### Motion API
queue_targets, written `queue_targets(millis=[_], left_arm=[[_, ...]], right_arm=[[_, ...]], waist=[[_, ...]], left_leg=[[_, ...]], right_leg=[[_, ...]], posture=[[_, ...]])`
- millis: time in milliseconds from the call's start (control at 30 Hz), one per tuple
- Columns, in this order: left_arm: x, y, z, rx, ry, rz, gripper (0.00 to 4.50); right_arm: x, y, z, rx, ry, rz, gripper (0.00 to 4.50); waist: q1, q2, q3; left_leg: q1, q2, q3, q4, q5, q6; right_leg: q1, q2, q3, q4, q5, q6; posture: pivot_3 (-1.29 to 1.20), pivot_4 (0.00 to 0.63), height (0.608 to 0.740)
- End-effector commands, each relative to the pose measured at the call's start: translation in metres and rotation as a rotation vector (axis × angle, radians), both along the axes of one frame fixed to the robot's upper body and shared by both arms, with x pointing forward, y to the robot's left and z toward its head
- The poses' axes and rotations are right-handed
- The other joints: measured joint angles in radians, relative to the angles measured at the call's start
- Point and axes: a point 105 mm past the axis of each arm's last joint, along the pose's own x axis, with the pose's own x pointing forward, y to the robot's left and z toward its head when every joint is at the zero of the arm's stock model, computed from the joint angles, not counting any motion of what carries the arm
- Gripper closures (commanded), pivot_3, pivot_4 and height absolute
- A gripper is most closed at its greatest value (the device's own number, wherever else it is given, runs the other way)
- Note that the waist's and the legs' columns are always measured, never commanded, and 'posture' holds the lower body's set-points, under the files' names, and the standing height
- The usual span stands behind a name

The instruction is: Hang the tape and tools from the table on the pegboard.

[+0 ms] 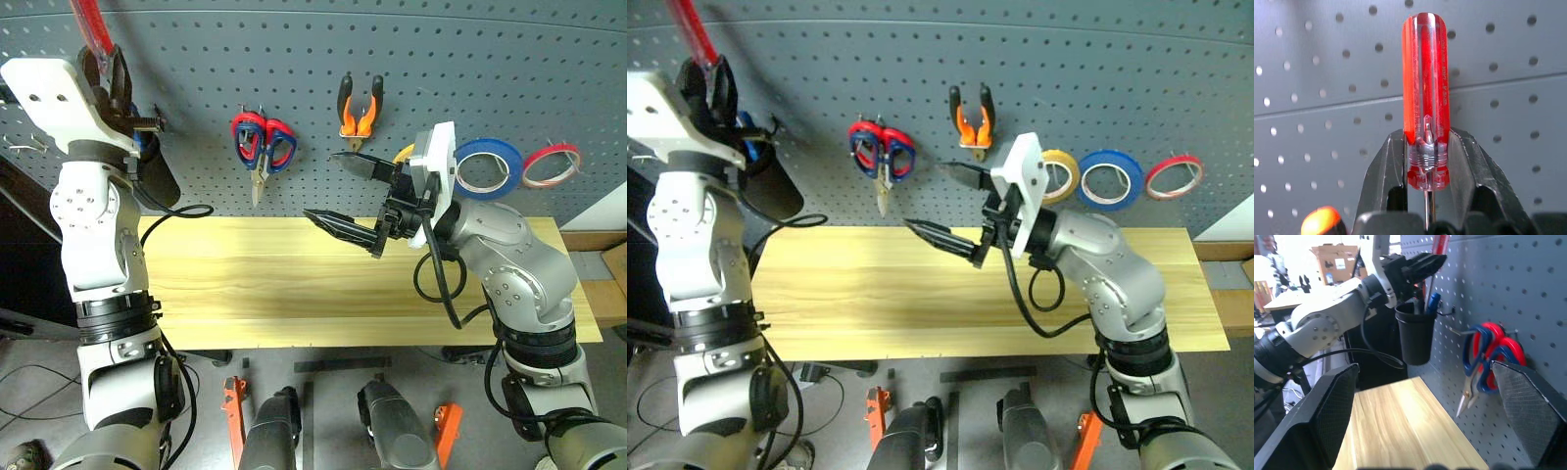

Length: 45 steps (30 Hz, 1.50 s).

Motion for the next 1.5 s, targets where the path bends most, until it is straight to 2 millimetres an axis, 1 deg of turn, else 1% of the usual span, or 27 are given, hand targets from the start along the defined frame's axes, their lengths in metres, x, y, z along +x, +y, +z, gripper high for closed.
queue_targets(millis=[33, 133, 200, 367, 467, 500, 533, 567, 633, 700, 733, 800, 833, 900, 933, 967, 1000, 1033, 1100, 1167, 1233, 1367, 1433, 1467, 1500], left_arm=[[-0.023, 0.002, 0.024, 0.011, -0.115, 0.053, 3.73], [-0.024, 0.002, 0.025, -0.005, -0.12, 0.068, 2.65], [-0.026, 0.0, 0.028, -0.014, -0.13, 0.067, 2.06], [-0.033, -0.002, 0.035, -0.036, -0.164, 0.079, 0.39], [-0.035, -0.006, 0.04, -0.037, -0.18, 0.074, 0.39], [-0.035, -0.013, 0.044, -0.018, -0.193, 0.055, 0.39], [-0.036, -0.021, 0.048, 0.006, -0.203, 0.029, 0.39], [-0.035, -0.04, 0.052, 0.049, -0.204, -0.052, 0.39], [-0.035, -0.067, 0.052, 0.126, -0.197, -0.161, 0.39], [-0.032, -0.091, 0.04, 0.184, -0.142, -0.278, 0.39], [-0.031, -0.105, 0.028, 0.216, -0.087, -0.356, 0.39], [-0.032, -0.123, 0.013, 0.259, -0.027, -0.451, 0.39], [-0.03, -0.133, -0.001, 0.262, 0.047, -0.521, 0.39], [-0.032, -0.145, -0.026, 0.268, 0.156, -0.617, 0.39], [-0.034, -0.15, -0.042, 0.264, 0.219, -0.665, 0.39], [-0.036, -0.152, -0.051, 0.261, 0.255, -0.692, 0.39], [-0.037, -0.157, -0.066, 0.246, 0.335, -0.734, 0.39], [-0.038, -0.16, -0.076, 0.237, 0.39, -0.76, 0.39], [-0.039, -0.162, -0.091, 0.272, 0.45, -0.752, 0.39], [-0.038, -0.161, -0.101, 0.274, 0.475, -0.742, 0.39], [-0.035, -0.158, -0.111, 0.234, 0.5, -0.74, 0.39], [-0.031, -0.141, -0.14, 0.263, 0.559, -0.647, 0.39], [-0.03, -0.125, -0.165, 0.241, 0.617, -0.58, 0.39], [-0.029, -0.121, -0.172, 0.24, 0.629, -0.559, 0.39], [-0.03, -0.112, -0.185, 0.211, 0.665, -0.529, 0.39]], right_arm=[[-0.008, -0.001, 0.01, 0.011, -0.053, 0.011, 0.0], [-0.006, -0.001, 0.009, 0.005, -0.054, 0.008, 0.0], [-0.006, -0.002, 0.009, 0.001, -0.056, 0.007, 0.0], [-0.004, -0.004, 0.007, -0.009, -0.055, -0.001, 0.0], [-0.003, -0.007, 0.006, -0.015, -0.053, -0.008, 0.0], [-0.002, -0.008, 0.006, -0.016, -0.051, -0.013, 0.0], [-0.002, -0.01, 0.006, -0.016, -0.05, -0.018, 0.0], [-0.001, -0.013, 0.006, -0.014, -0.047, -0.027, 0.0], [0.0, -0.019, 0.007, -0.007, -0.038, -0.042, 0.0], [0.0, -0.026, 0.005, -0.011, -0.027, -0.061, 0.0], [0.0, -0.032, 0.002, -0.022, -0.017, -0.075, 0.0], [-0.001, -0.04, -0.004, -0.043, -0.003, -0.093, 0.0], [-0.003, -0.044, -0.008, -0.055, 0.009, -0.104, 0.0], [-0.007, -0.052, -0.016, -0.073, 0.029, -0.124, 0.0], [-0.01, -0.058, -0.021, -0.083, 0.045, -0.148, 0.0], [-0.011, -0.062, -0.024, -0.089, 0.056, -0.164, 0.0], [-0.011, -0.07, -0.03, -0.094, 0.074, -0.2, 0.0], [-0.01, -0.075, -0.033, -0.098, 0.086, -0.224, 0.0], [-0.007, -0.089, -0.045, -0.096, 0.112, -0.3, 0.0], [-0.002, -0.099, -0.057, -0.087, 0.124, -0.377, 0.0], [0.002, -0.106, -0.067, -0.055, 0.143, -0.427, 0.0], [0.017, -0.122, -0.095, -0.014, 0.137, -0.594, 0.0], [0.024, -0.132, -0.113, -0.004, 0.149, -0.676, 0.0], [0.026, -0.136, -0.118, -0.005, 0.147, -0.702, 0.0], [0.028, -0.141, -0.127, 0.002, 0.161, -0.737, 0.0]], waist=[[-0.002, 0.0, 0.0], [-0.004, 0.0, 0.0], [-0.004, 0.0, 0.0], [-0.004, -0.001, -0.001], [-0.004, -0.001, -0.001], [-0.004, -0.001, -0.002], [-0.004, -0.002, -0.002], [-0.004, -0.003, -0.002], [-0.001, -0.004, -0.004], [0.002, -0.003, -0.007], [0.002, -0.003, -0.01], [-0.001, -0.002, -0.022], [-0.003, -0.002, -0.024], [-0.006, -0.001, -0.029], [-0.012, 0.001, -0.035], [-0.018, 0.002, -0.042], [-0.026, 0.003, -0.05], [-0.029, 0.003, -0.057], [-0.034, 0.003, -0.08], [-0.034, 0.004, -0.103], [-0.034, 0.005, -0.122], [-0.034, 0.007, -0.154], [-0.034, 0.008, -0.161], [-0.033, 0.009, -0.164], [-0.032, 0.011, -0.166]], left_leg=[[0.0, 0.0, 0.0, 0.0, 0.0, 0.0], [0.0, 0.0, 0.001, 0.0, 0.0, 0.0], [0.0, 0.0, 0.001, 0.0, 0.0, 0.0], [0.0, 0.0, 0.001, 0.001, 0.0, 0.0], [0.0, 0.0, 0.001, 0.001, 0.0, 0.0], [0.0, 0.0, 0.001, 0.001, 0.0, 0.0], [0.0, 0.0, 0.001, 0.001, 0.0, 0.0], [0.0, 0.0, 0.001, 0.001, 0.0, 0.0], [0.0, 0.0, 0.001, 0.001, 0.0, 0.0], [0.0, 0.0, 0.001, 0.001, 0.0, 0.0], [0.0, -0.001, 0.001, 0.001, 0.0, 0.0], [0.0, -0.001, 0.002, 0.0, 0.0, 0.0], [0.0, -0.001, 0.002, -0.001, 0.0, 0.0], [0.0, 0.0, 0.002, -0.001, 0.0, 0.0], [0.0, 0.0, 0.002, -0.001, 0.0, 0.0], [0.0, 0.0, 0.002, -0.001, 0.0, 0.0], [0.0, 0.0, 0.002, -0.001, 0.0, 0.0], [0.0, 0.0, 0.003, -0.001, 0.0, 0.0], [0.0, 0.001, 0.002, 0.0, 0.0, 0.0], [0.003, 0.001, 0.002, 0.0, 0.0, 0.0], [0.006, 0.001, 0.002, 0.0, -0.001, 0.002], [0.018, 0.001, 0.002, 0.0, -0.002, 0.004], [0.028, 0.001, 0.002, -0.001, -0.002, 0.004], [0.034, 0.001, 0.002, -0.003, -0.003, 0.004], [0.039, 0.001, 0.002, -0.003, -0.003, 0.004]], right_leg=[[0.0, 0.0, 0.0, 0.0, 0.0, 0.0], [0.0, 0.0, 0.0, 0.0, 0.0, 0.0], [0.0, 0.0, 0.0, 0.001, 0.0, 0.0], [0.0, 0.0, 0.001, 0.001, 0.0, 0.0], [0.0, 0.0, 0.001, 0.001, 0.0, 0.0], [0.0, 0.0, 0.0, 0.001, 0.0, 0.0], [0.0, 0.0, 0.0, 0.001, 0.0, 0.0], [0.0, 0.0, 0.0, 0.001, 0.0, 0.0], [0.0, 0.0, 0.0, 0.001, 0.0, 0.0], [0.0, 0.0, 0.0, 0.001, 0.0, 0.0], [0.0, 0.0, 0.001, 0.001, 0.0, 0.0], [0.0, 0.0, 0.001, 0.0, 0.0, 0.0], [0.0, 0.0, 0.001, -0.001, 0.0, 0.0], [0.0, 0.0, 0.001, 0.0, 0.0, 0.0], [0.0, 0.0, 0.001, 0.0, 0.0, 0.0], [0.0, 0.0, 0.002, 0.001, 0.0, 0.0], [0.0, 0.0, 0.002, 0.001, 0.0, 0.0], [0.0, 0.0, 0.002, 0.001, 0.0, 0.0], [0.0, 0.001, 0.002, 0.001, 0.0, 0.0], [0.003, 0.001, 0.003, 0.001, 0.0, 0.0], [0.007, 0.001, 0.003, 0.001, 0.0, 0.0], [0.02, 0.002, 0.004, 0.0, 0.0, 0.001], [0.029, 0.003, 0.004, -0.002, 0.0, 0.001], [0.035, 0.003, 0.004, -0.004, 0.0, 0.001], [0.041, 0.003, 0.005, -0.005, 0.0, 0.001]], posture=[[-0.21, 0.237, 0.74], [-0.2, 0.234, 0.74], [-0.2, 0.23, 0.74], [-0.2, 0.226, 0.74], [-0.2, 0.222, 0.74], [-0.2, 0.219, 0.74], [-0.2, 0.217, 0.74], [-0.2, 0.214, 0.74], [-0.2, 0.21, 0.74], [-0.2, 0.203, 0.74], [-0.2, 0.198, 0.74], [-0.21, 0.185, 0.74], [-0.21, 0.176, 0.74], [-0.22, 0.162, 0.74], [-0.22, 0.147, 0.74], [-0.22, 0.14, 0.74], [-0.22, 0.13, 0.74], [-0.22, 0.124, 0.74], [-0.23, 0.106, 0.74], [-0.23, 0.089, 0.74], [-0.24, 0.077, 0.74], [-0.24, 0.057, 0.74], [-0.23, 0.05, 0.74], [-0.23, 0.046, 0.74], [-0.22, 0.044, 0.74]])
